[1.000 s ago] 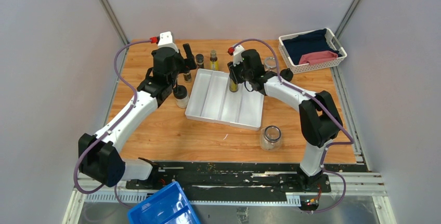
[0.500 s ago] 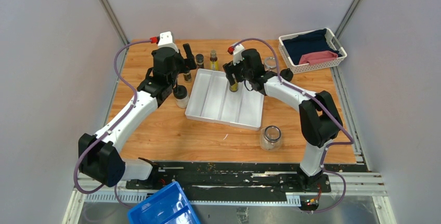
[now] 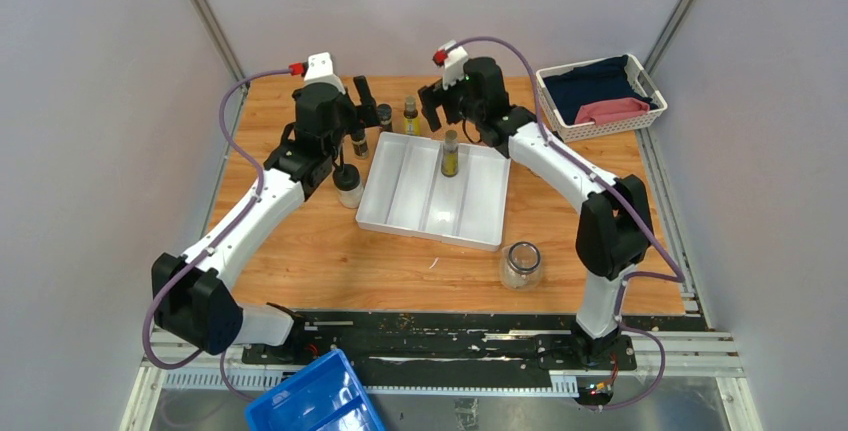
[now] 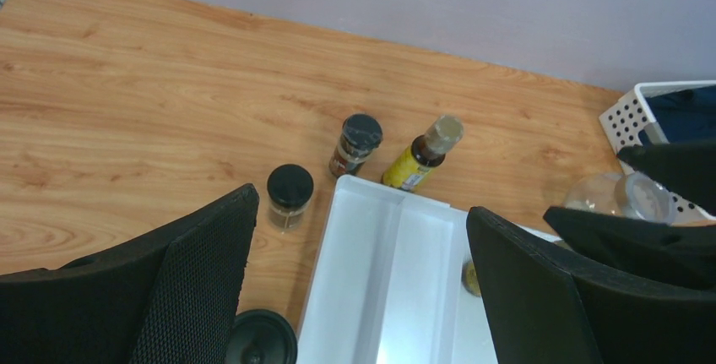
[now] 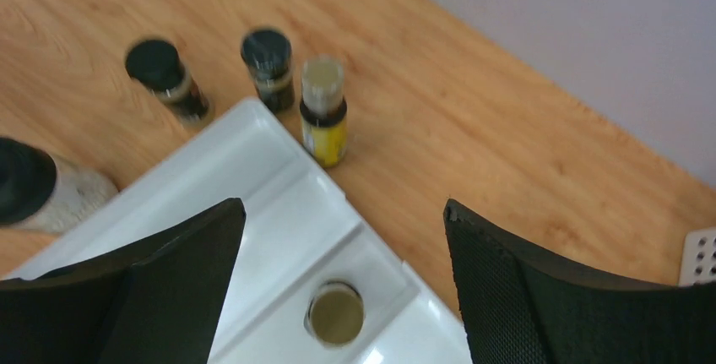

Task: Organize the condiment bottles
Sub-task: Place the bottle in the storage box, then pick up the bottle from the center of the board.

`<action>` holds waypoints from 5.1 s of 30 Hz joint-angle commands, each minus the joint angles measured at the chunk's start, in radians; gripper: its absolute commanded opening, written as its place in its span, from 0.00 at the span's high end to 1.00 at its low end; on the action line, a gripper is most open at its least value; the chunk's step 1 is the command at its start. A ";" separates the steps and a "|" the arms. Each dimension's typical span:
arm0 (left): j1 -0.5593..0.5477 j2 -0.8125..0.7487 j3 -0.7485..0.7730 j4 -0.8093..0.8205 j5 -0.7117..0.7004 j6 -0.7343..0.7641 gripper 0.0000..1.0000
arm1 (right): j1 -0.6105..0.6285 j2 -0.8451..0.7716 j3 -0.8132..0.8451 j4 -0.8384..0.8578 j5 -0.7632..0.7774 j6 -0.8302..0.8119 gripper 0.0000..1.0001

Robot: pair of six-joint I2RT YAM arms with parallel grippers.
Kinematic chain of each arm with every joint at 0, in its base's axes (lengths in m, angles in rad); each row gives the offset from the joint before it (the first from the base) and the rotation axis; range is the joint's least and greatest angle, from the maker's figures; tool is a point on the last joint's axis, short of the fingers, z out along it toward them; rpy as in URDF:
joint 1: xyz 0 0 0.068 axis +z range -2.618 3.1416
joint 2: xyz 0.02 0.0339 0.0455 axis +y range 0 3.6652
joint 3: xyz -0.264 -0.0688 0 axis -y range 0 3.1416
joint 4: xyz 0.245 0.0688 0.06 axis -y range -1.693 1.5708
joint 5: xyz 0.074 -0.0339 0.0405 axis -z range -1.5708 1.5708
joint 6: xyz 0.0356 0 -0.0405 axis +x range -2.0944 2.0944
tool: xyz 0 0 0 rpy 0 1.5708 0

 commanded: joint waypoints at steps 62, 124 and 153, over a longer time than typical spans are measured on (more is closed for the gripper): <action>0.117 0.106 0.023 0.244 0.134 -0.020 0.01 | 0.017 0.581 0.801 -0.320 -0.082 -0.085 0.30; 0.108 0.153 0.028 0.263 0.128 -0.046 0.03 | 0.017 0.559 0.880 -0.301 -0.079 -0.087 1.00; 0.104 0.043 -0.017 0.208 0.090 -0.039 0.05 | 0.065 0.223 0.662 -0.282 -0.049 -0.104 1.00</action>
